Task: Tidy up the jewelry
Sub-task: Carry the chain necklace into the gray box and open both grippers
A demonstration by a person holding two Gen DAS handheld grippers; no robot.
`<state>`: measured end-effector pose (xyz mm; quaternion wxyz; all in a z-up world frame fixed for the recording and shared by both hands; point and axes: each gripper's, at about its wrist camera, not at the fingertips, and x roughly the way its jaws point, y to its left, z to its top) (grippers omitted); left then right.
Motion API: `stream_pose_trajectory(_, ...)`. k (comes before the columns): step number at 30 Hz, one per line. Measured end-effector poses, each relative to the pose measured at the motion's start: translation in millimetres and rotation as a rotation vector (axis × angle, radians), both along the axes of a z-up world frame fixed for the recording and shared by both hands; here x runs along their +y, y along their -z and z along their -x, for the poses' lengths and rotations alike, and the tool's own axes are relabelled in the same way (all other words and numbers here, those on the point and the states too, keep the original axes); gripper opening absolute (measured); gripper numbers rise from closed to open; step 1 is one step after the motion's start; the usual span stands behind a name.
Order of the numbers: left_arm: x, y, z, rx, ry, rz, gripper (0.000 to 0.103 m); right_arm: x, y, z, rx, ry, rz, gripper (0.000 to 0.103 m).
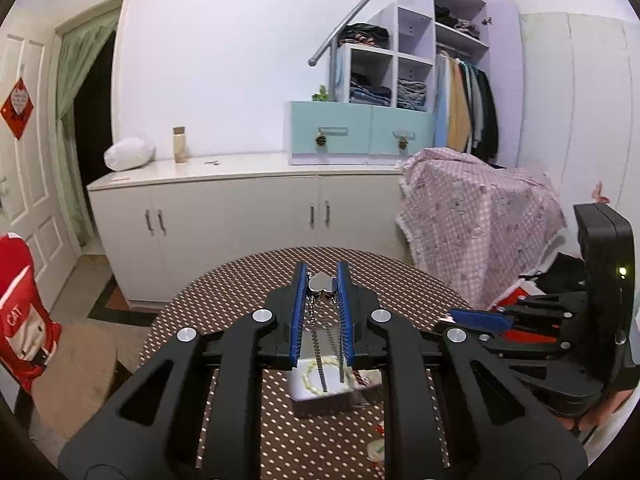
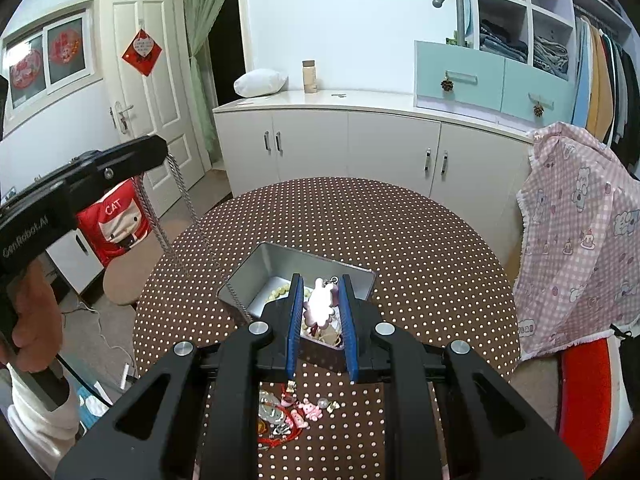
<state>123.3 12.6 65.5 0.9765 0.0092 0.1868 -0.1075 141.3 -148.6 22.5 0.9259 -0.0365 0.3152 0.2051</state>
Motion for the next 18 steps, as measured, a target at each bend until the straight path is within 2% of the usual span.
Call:
stream_pose_trajectory(13,2,-34,-19,0.035,-0.029,0.023,0.016,-12,-27,-20,0.005,0.037,-0.020,0.016)
stream_pose_trajectory(18,3,-38,-25,0.044,-0.035,0.033,0.016,-12,-32,-24,0.002,0.031,-0.013,0.016)
